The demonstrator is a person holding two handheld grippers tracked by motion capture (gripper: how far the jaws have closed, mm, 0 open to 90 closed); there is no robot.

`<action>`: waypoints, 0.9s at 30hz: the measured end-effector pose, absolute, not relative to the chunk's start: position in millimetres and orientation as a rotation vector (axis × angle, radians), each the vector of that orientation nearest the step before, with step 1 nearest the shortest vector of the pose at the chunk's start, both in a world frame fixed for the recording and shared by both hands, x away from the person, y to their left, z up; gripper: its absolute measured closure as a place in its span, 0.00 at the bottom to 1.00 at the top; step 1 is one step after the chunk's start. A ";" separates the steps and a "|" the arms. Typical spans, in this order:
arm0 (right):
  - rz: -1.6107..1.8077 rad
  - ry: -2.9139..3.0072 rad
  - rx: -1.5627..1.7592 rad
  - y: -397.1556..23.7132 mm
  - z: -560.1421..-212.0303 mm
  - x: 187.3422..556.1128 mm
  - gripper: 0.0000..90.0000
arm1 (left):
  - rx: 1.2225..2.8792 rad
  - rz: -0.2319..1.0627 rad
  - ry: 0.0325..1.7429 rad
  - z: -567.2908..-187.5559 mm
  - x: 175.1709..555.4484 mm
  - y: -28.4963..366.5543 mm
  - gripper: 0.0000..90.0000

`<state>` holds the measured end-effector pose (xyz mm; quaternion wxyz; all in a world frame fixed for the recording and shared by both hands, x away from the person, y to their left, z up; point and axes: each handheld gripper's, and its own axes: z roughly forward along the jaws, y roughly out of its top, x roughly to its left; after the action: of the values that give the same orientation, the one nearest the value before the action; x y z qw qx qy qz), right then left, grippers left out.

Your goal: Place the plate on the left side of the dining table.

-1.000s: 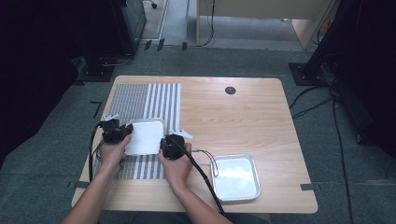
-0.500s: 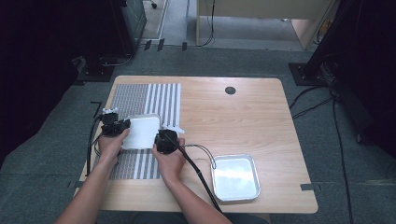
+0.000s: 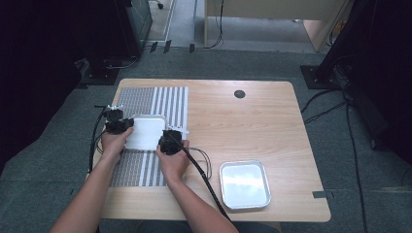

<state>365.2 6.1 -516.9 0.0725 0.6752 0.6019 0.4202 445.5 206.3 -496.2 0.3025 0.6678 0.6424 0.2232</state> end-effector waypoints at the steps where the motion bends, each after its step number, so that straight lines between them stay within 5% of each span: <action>1: 1.259 1.811 2.023 6.9 -516.8 366.3 0.95 | 1.775 0.593 1.709 -496.5 446.6 206.5 0.84; 10: 1.259 1.811 2.000 7.9 -517.6 371.3 0.93 | 1.772 0.565 1.702 -499.4 449.7 207.0 0.76; 27: 1.268 1.887 1.765 -18.7 -502.2 368.4 0.56 | 1.743 0.547 1.686 -475.5 427.0 211.4 0.51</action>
<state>368.4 -18.7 -502.2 0.1315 0.6079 0.6500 0.4367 427.0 211.4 -475.5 0.3221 0.6638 0.6420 0.2085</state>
